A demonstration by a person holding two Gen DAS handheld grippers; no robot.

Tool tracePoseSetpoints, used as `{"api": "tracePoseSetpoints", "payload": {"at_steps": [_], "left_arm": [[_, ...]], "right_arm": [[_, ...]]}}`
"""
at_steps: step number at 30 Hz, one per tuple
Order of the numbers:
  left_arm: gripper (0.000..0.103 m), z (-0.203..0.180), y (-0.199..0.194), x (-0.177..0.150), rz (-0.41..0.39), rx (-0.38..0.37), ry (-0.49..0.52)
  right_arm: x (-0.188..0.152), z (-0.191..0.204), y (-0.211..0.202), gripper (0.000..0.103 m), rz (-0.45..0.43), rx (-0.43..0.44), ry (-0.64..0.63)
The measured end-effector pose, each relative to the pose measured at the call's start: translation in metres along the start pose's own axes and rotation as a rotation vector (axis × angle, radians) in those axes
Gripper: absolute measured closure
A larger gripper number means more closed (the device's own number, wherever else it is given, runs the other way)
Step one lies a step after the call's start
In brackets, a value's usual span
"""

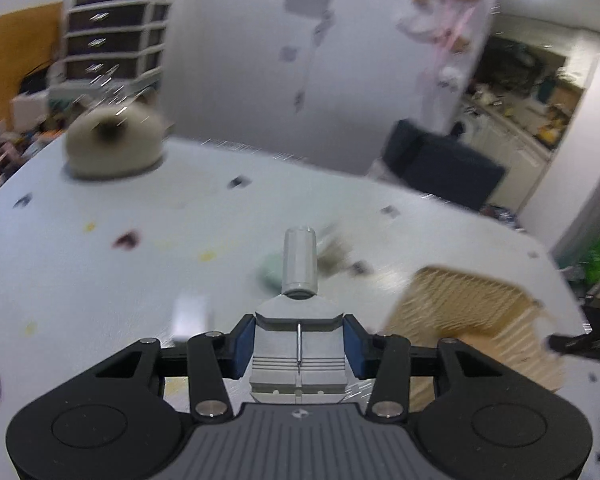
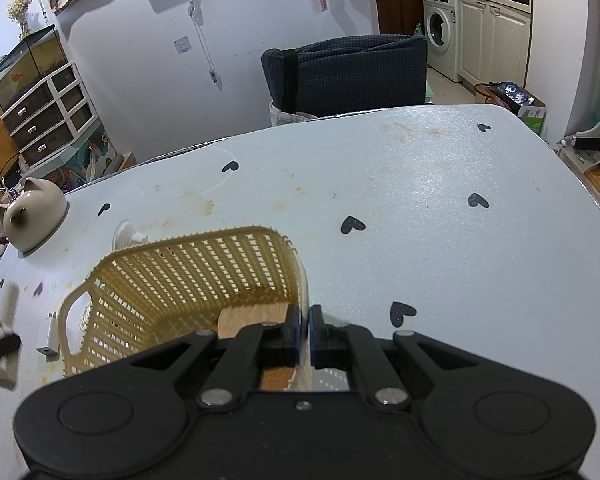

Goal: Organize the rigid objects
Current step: 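Lower the holder into the basket and open the left gripper while the right gripper holds the basket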

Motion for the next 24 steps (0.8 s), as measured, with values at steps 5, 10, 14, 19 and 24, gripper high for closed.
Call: {"api": "tracePoseSetpoints", "payload": {"at_steps": [5,10,14,19,24], "left_arm": [[0.056,-0.059,-0.002,0.021,-0.021,-0.148,0.091],[0.056,-0.107,0.018,0.021,0.021,-0.243,0.138],[0.056,-0.131,0.042,0.011,0.084,-0.219,0.205],[0.056,-0.146,0.070,-0.009,0.184,-0.144,0.283],[0.056,-0.146,0.087,-0.023,0.234,-0.107,0.325]], "right_arm": [[0.000,0.000,0.000,0.099,0.001,0.001,0.003],[0.000,-0.001,0.000,0.099,0.002,0.003,0.007],[0.001,-0.001,0.001,0.099,0.005,0.005,0.012],[0.001,-0.002,0.001,0.099,0.006,0.006,0.014],[0.001,-0.002,0.001,0.099,0.007,0.006,0.010]]}}
Point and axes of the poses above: each gripper's, at about its wrist camera, not at the fingertips, and y roughly the way its jaws point, z to its left, x to its top, the point moved 9 cm from there along y, roughly the way its jaws point, and after that the axes turned 2 degrees about -x, right-handed, at the moved point
